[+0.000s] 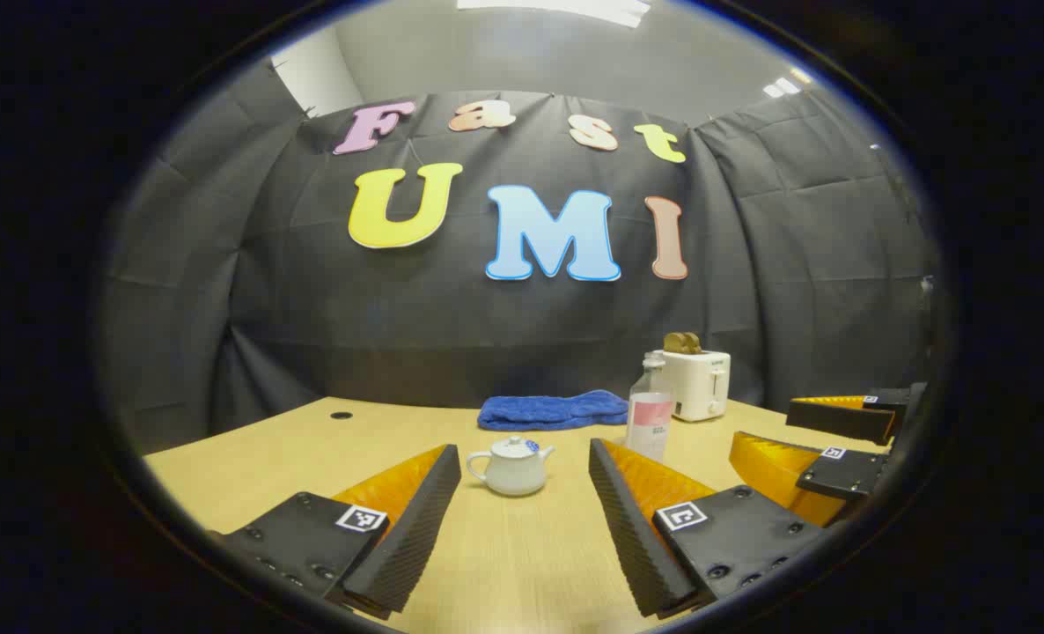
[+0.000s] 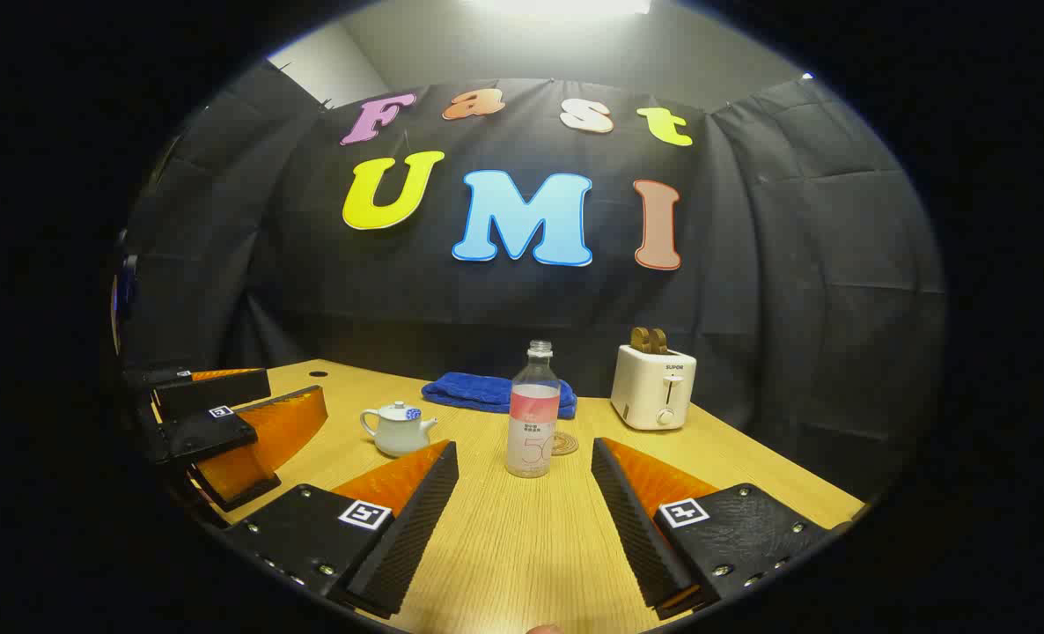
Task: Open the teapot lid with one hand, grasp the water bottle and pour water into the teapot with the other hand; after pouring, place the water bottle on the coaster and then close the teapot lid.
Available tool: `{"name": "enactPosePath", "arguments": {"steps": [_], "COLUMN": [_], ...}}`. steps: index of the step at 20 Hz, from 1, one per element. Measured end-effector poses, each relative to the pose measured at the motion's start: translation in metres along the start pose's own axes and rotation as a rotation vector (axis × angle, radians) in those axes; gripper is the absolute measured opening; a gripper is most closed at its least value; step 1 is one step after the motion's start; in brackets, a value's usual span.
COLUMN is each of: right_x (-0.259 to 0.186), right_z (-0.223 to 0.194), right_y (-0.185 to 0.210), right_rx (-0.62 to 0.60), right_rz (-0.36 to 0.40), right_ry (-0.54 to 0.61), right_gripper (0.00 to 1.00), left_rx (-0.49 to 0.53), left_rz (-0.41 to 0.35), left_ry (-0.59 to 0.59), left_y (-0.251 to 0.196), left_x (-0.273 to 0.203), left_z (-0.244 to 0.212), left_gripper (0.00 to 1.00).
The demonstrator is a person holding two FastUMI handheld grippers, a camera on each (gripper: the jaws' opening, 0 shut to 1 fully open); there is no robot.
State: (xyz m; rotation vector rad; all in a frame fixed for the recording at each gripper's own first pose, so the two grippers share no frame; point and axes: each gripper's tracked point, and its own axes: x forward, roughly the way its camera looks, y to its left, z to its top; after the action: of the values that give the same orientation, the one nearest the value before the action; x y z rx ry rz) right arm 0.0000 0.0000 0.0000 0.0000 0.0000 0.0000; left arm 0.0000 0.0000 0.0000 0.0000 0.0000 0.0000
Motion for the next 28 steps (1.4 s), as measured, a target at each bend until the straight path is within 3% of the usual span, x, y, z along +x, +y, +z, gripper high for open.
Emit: {"name": "enactPosePath", "arguments": {"steps": [21,28], "right_x": [0.007,0.039], "right_z": [-0.012,-0.005], "right_y": [0.005,0.010], "right_rx": [-0.006,0.040], "right_rz": [0.014,0.046], "right_ry": [0.038,0.044], "right_gripper": [0.95,0.95], "left_rx": [-0.010,0.000], "left_rz": [0.018,-0.038], "left_ry": [0.025,0.020], "left_y": [0.005,0.003], "left_x": [0.005,0.038], "left_z": [-0.010,-0.005], "left_gripper": [0.95,0.95]}}
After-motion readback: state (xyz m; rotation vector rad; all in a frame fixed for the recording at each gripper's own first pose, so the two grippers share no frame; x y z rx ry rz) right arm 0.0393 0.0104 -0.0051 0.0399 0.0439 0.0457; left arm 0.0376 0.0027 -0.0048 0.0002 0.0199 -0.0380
